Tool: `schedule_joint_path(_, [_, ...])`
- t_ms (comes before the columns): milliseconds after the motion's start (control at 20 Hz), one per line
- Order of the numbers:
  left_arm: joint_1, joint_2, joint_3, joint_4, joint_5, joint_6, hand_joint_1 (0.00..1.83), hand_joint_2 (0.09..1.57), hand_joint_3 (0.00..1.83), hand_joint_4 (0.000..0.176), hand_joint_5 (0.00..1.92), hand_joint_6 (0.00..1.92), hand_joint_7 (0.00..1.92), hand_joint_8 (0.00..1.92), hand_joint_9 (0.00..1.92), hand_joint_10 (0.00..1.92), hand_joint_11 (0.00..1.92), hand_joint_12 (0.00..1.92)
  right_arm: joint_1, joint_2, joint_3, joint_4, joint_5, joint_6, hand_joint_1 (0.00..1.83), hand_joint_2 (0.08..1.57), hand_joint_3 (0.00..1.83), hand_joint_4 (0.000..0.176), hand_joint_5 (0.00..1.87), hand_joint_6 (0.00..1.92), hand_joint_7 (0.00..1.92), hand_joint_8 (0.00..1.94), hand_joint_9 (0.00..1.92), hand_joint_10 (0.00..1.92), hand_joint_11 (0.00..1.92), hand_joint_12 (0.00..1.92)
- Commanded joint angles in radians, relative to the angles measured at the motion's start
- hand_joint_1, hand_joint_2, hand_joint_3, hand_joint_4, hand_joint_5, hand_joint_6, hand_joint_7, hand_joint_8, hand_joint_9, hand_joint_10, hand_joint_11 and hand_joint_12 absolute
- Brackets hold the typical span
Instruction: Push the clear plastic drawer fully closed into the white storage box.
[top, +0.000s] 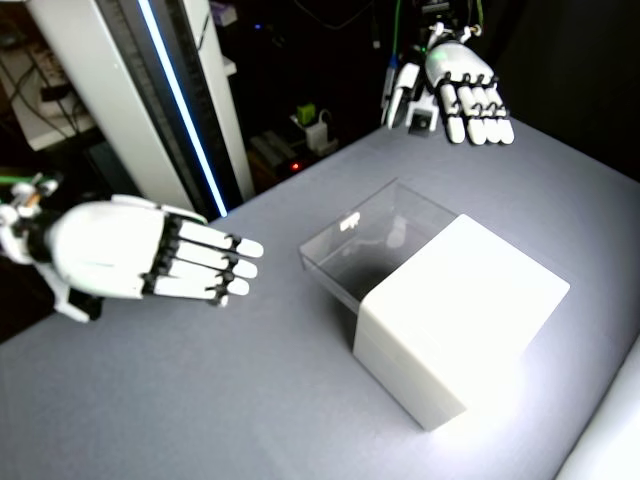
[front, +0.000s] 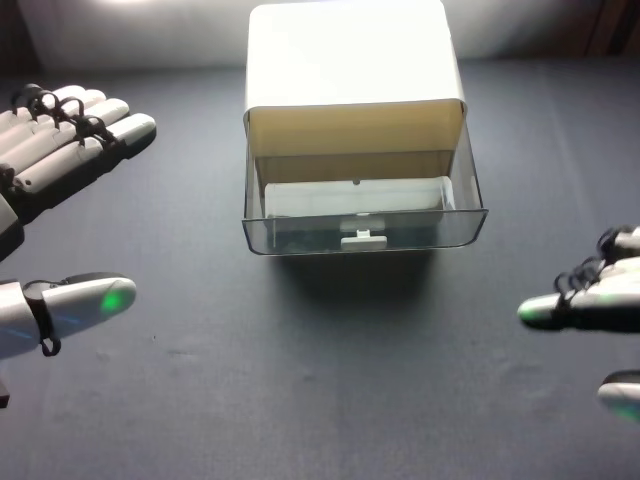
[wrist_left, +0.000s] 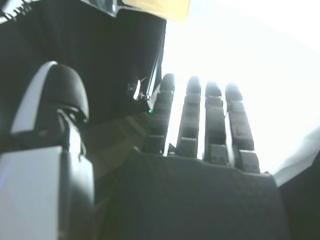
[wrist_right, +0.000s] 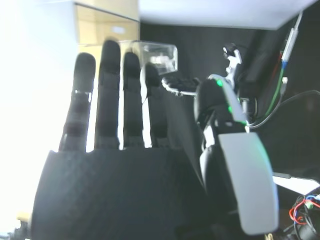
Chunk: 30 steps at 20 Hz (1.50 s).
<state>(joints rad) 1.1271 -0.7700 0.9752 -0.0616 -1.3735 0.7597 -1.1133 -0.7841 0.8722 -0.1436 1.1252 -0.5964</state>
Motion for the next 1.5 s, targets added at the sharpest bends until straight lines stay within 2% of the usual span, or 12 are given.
schedule_joint_path(0, [-0.006, 0.005, 0.003, -0.027, -0.135, 0.001, 0.09, 1.24, 0.02, 0.046, 0.0, 0.0, 0.0, 0.0, 0.0, 0.0, 0.0, 0.0, 0.015, -0.013, 0.004, 0.003, 0.106, 0.021, 0.47, 1.43, 0.0, 0.0, 0.55, 0.1, 0.72, 0.07, 0.53, 0.77, 0.32, 1.51])
schedule_joint_path(200, [0.004, 0.01, -0.001, -0.047, -0.156, 0.009, 0.11, 1.28, 0.02, 0.045, 0.0, 0.0, 0.0, 0.0, 0.0, 0.0, 0.0, 0.0, 0.071, -0.105, 0.04, -0.05, 0.067, 0.07, 0.63, 1.47, 0.0, 0.0, 0.55, 0.13, 0.74, 0.07, 0.52, 0.8, 0.29, 1.57])
schedule_joint_path(350, [0.005, 0.012, -0.002, -0.053, -0.162, 0.013, 0.11, 1.27, 0.02, 0.059, 0.0, 0.0, 0.0, 0.0, 0.0, 0.0, 0.0, 0.0, 0.124, -0.175, 0.073, -0.081, 0.054, 0.104, 0.73, 1.45, 0.0, 0.0, 0.57, 0.14, 0.77, 0.09, 0.56, 0.82, 0.37, 1.53])
schedule_joint_path(500, [0.005, 0.012, -0.002, -0.053, -0.162, 0.014, 0.12, 1.29, 0.02, 0.046, 0.0, 0.0, 0.0, 0.0, 0.0, 0.0, 0.0, 0.0, 0.178, -0.239, 0.105, -0.115, 0.025, 0.132, 0.76, 1.43, 0.0, 0.0, 0.58, 0.13, 0.77, 0.07, 0.61, 0.69, 0.37, 1.47])
schedule_joint_path(600, [0.004, 0.012, -0.001, -0.056, -0.162, 0.014, 0.14, 1.3, 0.02, 0.053, 0.0, 0.0, 0.0, 0.0, 0.0, 0.0, 0.0, 0.0, 0.206, -0.271, 0.12, -0.124, 0.013, 0.134, 0.82, 1.4, 0.0, 0.0, 0.58, 0.1, 0.79, 0.04, 0.66, 0.61, 0.4, 1.43])
schedule_joint_path(700, [0.004, 0.013, 0.0, -0.06, -0.163, 0.014, 0.15, 1.32, 0.02, 0.041, 0.0, 0.0, 0.0, 0.0, 0.0, 0.0, 0.0, 0.0, 0.24, -0.3, 0.138, -0.132, 0.005, 0.134, 0.87, 1.37, 0.0, 0.0, 0.58, 0.07, 0.85, 0.05, 0.69, 0.7, 0.43, 1.45])
schedule_joint_path(850, [0.004, 0.013, 0.001, -0.064, -0.166, 0.016, 0.1, 1.4, 0.03, 0.043, 0.0, 0.0, 0.0, 0.0, 0.0, 0.0, 0.0, 0.0, 0.282, -0.334, 0.159, -0.141, -0.004, 0.134, 0.88, 1.35, 0.0, 0.0, 0.57, 0.05, 0.84, 0.04, 0.66, 0.68, 0.41, 1.45])
schedule_joint_path(1050, [0.004, 0.014, 0.003, -0.073, -0.17, 0.019, 0.0, 1.51, 0.02, 0.049, 0.0, 0.0, 0.0, 0.0, 0.0, 0.0, 0.0, 0.0, 0.316, -0.368, 0.184, -0.143, -0.022, 0.134, 0.86, 1.36, 0.01, 0.0, 0.53, 0.01, 0.67, 0.0, 0.53, 0.52, 0.21, 1.48])
schedule_joint_path(1200, [0.005, 0.016, 0.002, -0.083, -0.179, 0.023, 0.0, 1.54, 0.03, 0.059, 0.0, 0.0, 0.0, 0.0, 0.0, 0.0, 0.0, 0.0, 0.328, -0.38, 0.198, -0.138, -0.032, 0.134, 0.85, 1.37, 0.0, 0.0, 0.45, 0.0, 0.5, 0.0, 0.48, 0.17, 0.03, 1.44])
schedule_joint_path(1300, [0.006, 0.017, 0.001, -0.085, -0.184, 0.024, 0.0, 1.54, 0.02, 0.057, 0.0, 0.0, 0.0, 0.0, 0.0, 0.0, 0.0, 0.0, 0.33, -0.382, 0.201, -0.132, -0.032, 0.134, 0.79, 1.4, 0.01, 0.0, 0.33, 0.0, 0.3, 0.0, 0.36, 0.06, 0.0, 1.23])
schedule_joint_path(1350, [0.007, 0.017, 0.0, -0.087, -0.186, 0.024, 0.0, 1.54, 0.02, 0.06, 0.0, 0.0, 0.0, 0.0, 0.0, 0.0, 0.0, 0.0, 0.33, -0.382, 0.201, -0.132, -0.032, 0.134, 0.68, 1.42, 0.01, 0.0, 0.27, 0.0, 0.18, 0.0, 0.24, 0.01, 0.0, 0.92])
schedule_joint_path(1450, [0.008, 0.018, 0.0, -0.089, -0.187, 0.025, 0.0, 1.54, 0.02, 0.055, 0.0, 0.0, 0.0, 0.0, 0.0, 0.0, 0.0, 0.0, 0.33, -0.381, 0.2, -0.132, -0.032, 0.134, 0.65, 1.43, 0.01, 0.0, 0.25, 0.0, 0.16, 0.0, 0.21, 0.01, 0.0, 0.9])
